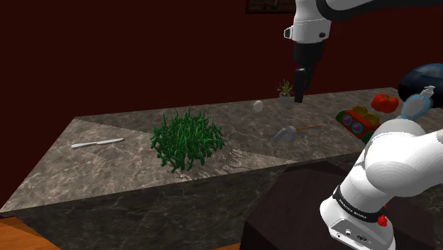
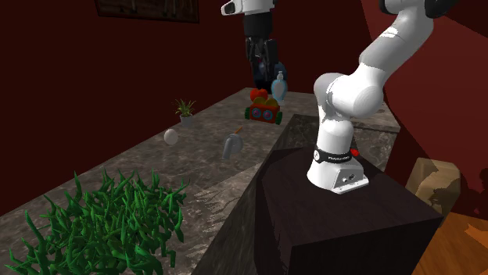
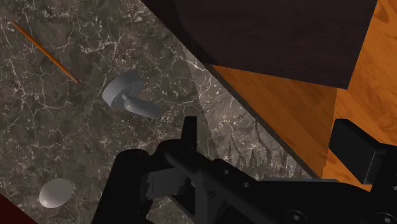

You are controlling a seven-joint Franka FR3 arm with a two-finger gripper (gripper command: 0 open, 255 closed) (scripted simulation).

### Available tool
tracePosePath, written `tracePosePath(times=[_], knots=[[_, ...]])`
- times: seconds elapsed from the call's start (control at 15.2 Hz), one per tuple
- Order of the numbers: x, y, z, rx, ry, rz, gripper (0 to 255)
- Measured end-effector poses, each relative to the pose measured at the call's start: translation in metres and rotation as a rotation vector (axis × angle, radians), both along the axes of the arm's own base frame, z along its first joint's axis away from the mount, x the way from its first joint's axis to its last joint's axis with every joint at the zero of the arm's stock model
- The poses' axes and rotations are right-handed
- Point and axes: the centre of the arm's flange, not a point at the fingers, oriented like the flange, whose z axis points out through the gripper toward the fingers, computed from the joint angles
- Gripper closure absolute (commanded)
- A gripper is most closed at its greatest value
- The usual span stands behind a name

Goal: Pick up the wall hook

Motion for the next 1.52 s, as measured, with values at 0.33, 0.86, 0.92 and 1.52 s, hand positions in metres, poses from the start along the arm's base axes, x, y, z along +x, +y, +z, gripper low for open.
tracePosePath(times=[0.33, 0.86, 0.92, 1.52], knots=[[0.003, -0.028, -0.029, 0.015, -0.007, 0.063, 0], [0.019, -0.094, -0.108, 0.055, -0.032, 0.236, 0], [0.021, -0.104, -0.119, 0.061, -0.034, 0.258, 0], [0.055, -0.166, -0.211, 0.108, -0.061, 0.455, 0]])
